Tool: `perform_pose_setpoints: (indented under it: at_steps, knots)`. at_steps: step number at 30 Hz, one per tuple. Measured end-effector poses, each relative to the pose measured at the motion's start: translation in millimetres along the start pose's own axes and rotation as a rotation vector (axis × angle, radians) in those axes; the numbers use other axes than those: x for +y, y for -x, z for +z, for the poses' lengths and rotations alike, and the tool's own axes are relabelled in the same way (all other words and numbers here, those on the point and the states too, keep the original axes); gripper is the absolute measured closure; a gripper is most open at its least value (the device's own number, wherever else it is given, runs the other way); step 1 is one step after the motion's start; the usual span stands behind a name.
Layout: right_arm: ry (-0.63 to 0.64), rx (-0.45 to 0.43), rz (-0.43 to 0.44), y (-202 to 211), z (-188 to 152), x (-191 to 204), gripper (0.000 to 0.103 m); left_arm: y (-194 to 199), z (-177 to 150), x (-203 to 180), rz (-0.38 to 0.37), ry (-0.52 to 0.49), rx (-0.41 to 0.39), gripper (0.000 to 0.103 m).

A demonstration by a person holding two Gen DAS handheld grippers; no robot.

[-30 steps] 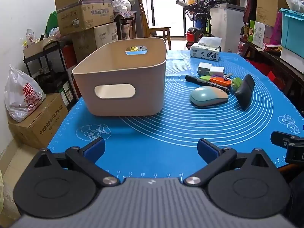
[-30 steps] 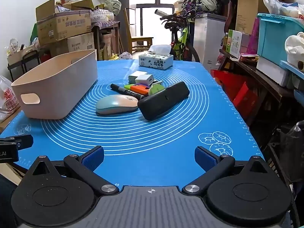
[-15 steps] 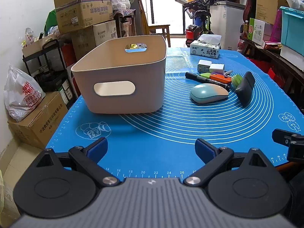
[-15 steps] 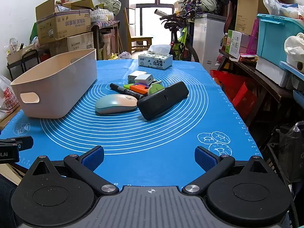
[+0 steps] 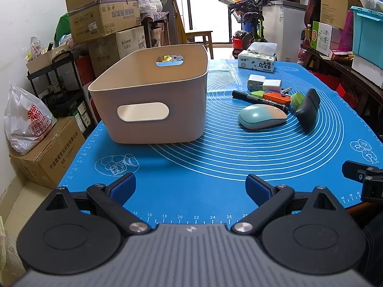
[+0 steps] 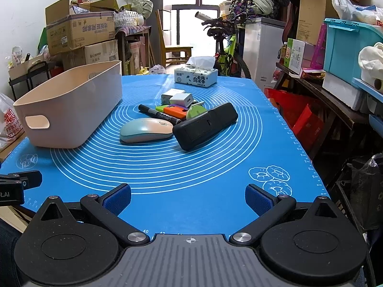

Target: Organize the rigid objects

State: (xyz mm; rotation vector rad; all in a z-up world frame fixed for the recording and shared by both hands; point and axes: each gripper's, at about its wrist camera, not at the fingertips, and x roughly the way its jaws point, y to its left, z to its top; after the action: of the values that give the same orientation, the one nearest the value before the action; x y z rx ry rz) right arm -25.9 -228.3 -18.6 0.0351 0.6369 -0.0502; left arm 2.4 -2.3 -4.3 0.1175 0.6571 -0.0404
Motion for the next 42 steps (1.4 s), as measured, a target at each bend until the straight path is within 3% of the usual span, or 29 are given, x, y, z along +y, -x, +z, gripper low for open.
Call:
perform_pose_setpoints:
  at_steps: [42]
  knots:
    - [0.001, -0.003, -0.002, 1.2, 0.1, -0.3, 0.002, 3.1, 3.5, 2.4, 0.001, -0.01, -0.008, 0.006]
